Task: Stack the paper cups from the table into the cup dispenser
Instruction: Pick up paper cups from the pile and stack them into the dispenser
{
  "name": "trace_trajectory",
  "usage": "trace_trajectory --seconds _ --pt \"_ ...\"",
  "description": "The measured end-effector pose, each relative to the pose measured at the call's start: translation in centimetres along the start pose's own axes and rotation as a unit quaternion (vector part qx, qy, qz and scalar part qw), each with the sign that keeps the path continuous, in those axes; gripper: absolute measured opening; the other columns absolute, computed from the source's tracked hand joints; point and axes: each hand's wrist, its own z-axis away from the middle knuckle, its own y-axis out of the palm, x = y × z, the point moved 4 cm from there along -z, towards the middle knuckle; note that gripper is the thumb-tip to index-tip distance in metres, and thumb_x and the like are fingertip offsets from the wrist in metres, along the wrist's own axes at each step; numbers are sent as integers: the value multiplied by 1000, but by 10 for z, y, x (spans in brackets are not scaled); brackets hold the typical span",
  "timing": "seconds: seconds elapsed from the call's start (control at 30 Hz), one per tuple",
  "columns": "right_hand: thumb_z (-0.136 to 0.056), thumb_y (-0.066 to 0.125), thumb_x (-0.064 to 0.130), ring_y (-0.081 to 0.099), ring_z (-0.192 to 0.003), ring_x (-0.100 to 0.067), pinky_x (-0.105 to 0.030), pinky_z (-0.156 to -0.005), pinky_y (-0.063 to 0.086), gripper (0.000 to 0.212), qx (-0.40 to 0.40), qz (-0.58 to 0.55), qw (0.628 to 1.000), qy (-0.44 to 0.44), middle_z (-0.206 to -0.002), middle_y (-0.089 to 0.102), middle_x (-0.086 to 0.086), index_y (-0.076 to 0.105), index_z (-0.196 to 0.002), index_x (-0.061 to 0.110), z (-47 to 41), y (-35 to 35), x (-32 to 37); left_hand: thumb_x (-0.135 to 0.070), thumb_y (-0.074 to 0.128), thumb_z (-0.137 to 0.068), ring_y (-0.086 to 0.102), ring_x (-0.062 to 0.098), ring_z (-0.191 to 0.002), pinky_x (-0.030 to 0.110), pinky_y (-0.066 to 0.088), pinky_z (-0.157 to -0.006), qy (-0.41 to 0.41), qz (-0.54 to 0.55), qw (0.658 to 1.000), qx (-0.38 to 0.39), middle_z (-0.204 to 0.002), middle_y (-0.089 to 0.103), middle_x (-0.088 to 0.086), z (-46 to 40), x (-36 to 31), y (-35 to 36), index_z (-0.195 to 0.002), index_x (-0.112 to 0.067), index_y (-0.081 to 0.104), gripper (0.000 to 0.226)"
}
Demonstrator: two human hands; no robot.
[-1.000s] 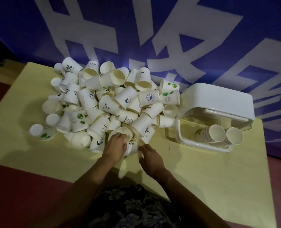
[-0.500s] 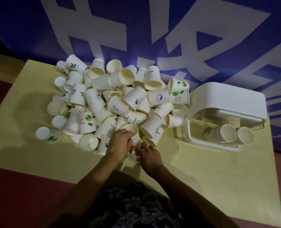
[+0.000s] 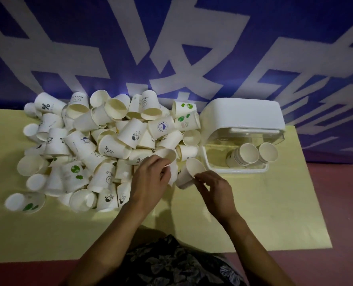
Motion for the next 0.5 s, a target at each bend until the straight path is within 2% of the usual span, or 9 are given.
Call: trace_trajectory --seconds 0.13,0.3,0.5 --pt "-91 68 16 60 -78 -9 -28 -66 51 11 -84 -1 996 -2 -94 67 7 72 -100 18 -4 -45 -19 -15 63 -87 59 14 -83 27 49 -70 31 20 999 -6 -93 64 -4 -18 -41 14 -100 -13 70 15" --pt "-92 65 15 62 -85 -13 -29 -70 52 13 -183 14 982 41 -99 68 5 72 -103 14 -2 -99 -68 -16 63 -88 61 14 -83 27 48 -71 64 49 997 5 -93 65 -4 -40 -93 57 -99 -15 71 14" --pt "-94 61 17 60 -95 -23 -25 -72 42 17 -202 79 972 92 -104 67 2 71 -107 15 -7 -154 -139 -14 63 -89 60 13 -86 27 51 -74 99 62 992 38 -96 65 -4 -54 -154 125 -103 -14 72 17"
